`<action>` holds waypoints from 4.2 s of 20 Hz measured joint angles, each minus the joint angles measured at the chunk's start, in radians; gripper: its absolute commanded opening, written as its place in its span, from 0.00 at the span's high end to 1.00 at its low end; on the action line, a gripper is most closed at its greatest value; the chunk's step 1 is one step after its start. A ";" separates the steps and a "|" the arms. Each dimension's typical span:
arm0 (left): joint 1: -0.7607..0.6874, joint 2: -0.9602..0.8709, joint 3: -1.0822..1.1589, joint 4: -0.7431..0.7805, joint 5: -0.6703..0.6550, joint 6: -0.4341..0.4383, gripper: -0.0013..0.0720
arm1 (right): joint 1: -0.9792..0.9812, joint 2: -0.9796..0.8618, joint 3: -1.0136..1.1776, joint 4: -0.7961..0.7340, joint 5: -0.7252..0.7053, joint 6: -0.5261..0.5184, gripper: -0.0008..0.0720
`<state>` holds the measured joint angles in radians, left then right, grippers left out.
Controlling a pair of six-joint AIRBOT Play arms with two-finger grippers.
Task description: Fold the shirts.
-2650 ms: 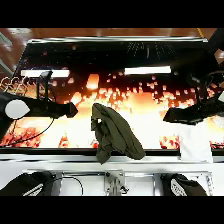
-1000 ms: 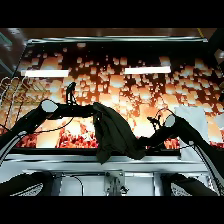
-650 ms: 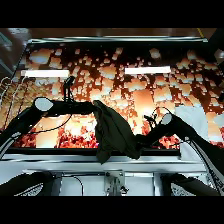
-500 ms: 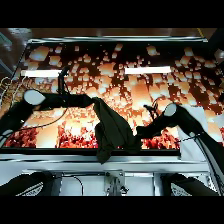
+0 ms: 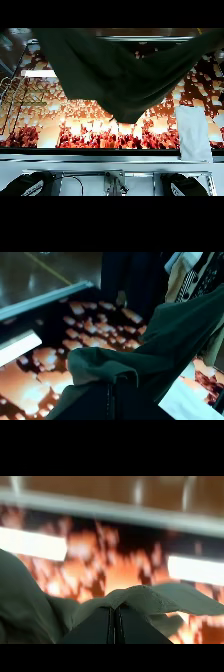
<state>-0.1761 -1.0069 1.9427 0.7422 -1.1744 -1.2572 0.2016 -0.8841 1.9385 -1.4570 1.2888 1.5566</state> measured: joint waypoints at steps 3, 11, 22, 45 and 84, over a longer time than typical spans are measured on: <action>0.004 0.047 0.082 0.070 -0.057 -0.038 0.94 | 0.000 0.032 0.099 0.026 -0.038 0.017 0.89; 0.007 0.098 -0.056 0.582 -0.430 -0.149 0.94 | 0.000 0.043 0.133 -0.263 0.097 -0.013 0.89; 0.007 0.356 -0.101 0.616 -0.347 -0.357 0.94 | 0.000 0.200 0.135 -0.259 0.003 -0.034 0.89; 0.146 -0.019 -0.892 0.725 0.036 -0.516 0.94 | 0.001 -0.489 -0.301 -0.144 -0.364 0.251 0.88; 0.466 -0.472 -1.197 0.259 -0.103 -0.057 0.61 | -0.393 -0.634 -0.430 0.427 0.345 -0.109 0.09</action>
<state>0.2901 -1.4792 0.7456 1.0008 -1.2778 -1.3140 -0.1909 -1.5177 1.5082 -1.0302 1.6337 1.4479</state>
